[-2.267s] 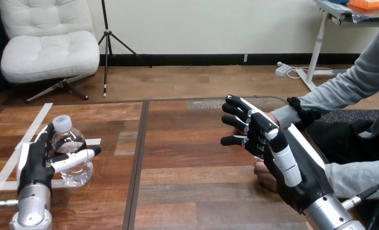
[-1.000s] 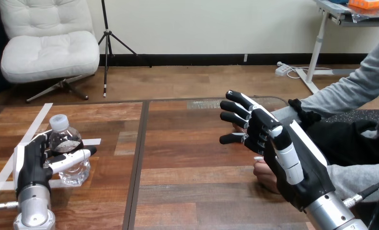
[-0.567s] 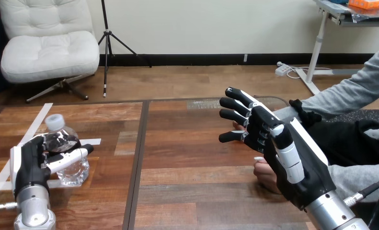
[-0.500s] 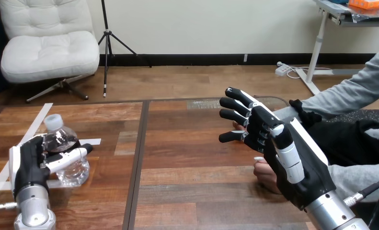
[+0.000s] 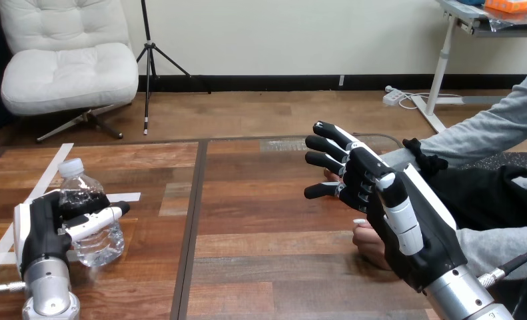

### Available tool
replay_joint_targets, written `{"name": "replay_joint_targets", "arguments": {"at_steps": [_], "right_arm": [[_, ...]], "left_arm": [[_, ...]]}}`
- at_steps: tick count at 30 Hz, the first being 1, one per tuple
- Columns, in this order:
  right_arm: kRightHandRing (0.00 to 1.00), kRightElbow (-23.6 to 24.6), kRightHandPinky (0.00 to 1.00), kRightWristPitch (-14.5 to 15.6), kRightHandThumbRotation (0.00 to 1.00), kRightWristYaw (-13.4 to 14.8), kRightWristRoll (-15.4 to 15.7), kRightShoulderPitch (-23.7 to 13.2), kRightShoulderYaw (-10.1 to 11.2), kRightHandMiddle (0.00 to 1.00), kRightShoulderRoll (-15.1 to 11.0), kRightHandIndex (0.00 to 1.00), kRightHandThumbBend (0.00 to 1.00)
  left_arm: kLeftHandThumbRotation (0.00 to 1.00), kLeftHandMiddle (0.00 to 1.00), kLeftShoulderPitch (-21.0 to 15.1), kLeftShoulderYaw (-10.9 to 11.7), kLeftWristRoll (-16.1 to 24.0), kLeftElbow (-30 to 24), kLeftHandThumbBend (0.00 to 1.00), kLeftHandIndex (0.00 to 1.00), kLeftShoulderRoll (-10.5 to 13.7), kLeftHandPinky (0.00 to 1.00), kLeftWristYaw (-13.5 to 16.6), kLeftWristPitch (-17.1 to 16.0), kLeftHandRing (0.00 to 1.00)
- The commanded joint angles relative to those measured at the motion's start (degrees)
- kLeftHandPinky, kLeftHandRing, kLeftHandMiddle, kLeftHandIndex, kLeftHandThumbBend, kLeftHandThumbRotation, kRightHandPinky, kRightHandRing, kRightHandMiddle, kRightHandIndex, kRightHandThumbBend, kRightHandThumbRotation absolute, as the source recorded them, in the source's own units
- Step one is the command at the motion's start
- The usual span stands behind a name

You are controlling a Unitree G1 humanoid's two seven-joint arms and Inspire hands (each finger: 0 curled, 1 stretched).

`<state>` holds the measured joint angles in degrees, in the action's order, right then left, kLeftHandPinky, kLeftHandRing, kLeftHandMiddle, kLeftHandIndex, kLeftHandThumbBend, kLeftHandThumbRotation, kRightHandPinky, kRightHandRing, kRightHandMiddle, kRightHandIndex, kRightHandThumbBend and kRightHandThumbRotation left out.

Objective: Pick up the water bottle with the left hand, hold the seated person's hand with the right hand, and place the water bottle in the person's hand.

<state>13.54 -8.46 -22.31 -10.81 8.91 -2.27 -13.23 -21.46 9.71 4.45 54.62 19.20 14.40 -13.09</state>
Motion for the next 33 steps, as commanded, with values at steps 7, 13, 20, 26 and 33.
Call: {"name": "replay_joint_targets", "arguments": {"at_steps": [7, 13, 20, 26, 33], "right_arm": [[0.9, 1.9, 0.69, -1.0, 1.0, 0.1, -0.6, -1.9, 0.3, 0.91, 0.6, 0.92, 1.0], [0.9, 1.8, 0.69, -1.0, 1.0, 0.1, -0.6, -1.9, 0.3, 0.91, 0.6, 0.92, 1.0], [0.9, 1.4, 0.69, -1.4, 1.0, 0.3, -0.2, -2.0, 0.2, 0.91, 0.7, 0.92, 1.0], [0.9, 1.4, 0.69, -1.0, 1.0, 0.3, -0.2, -2.0, 0.2, 0.91, 0.7, 0.92, 1.0], [0.9, 1.1, 0.69, -1.4, 1.0, 0.1, -0.2, -2.0, 0.2, 0.91, 0.7, 0.93, 1.0]], "left_arm": [[0.0, 0.37, -3.7, -0.3, 0.6, -0.7, 0.72, 0.41, 0.3, 0.28, 0.8, -3.6, 0.33], [0.0, 0.37, -3.7, -0.2, 0.5, 0.2, 0.72, 0.41, 0.4, 0.28, 0.8, -4.9, 0.33], [0.0, 0.38, -3.6, 0.2, -0.1, 0.5, 0.72, 0.41, 0.3, 0.28, 0.5, -6.0, 0.33], [0.0, 0.38, -3.4, 0.2, 0.1, 0.4, 0.73, 0.41, 0.2, 0.28, 0.9, -7.1, 0.34], [0.0, 0.38, -3.0, 0.0, 0.6, 0.3, 0.75, 0.41, 0.3, 0.28, 1.7, -8.5, 0.34]]}}
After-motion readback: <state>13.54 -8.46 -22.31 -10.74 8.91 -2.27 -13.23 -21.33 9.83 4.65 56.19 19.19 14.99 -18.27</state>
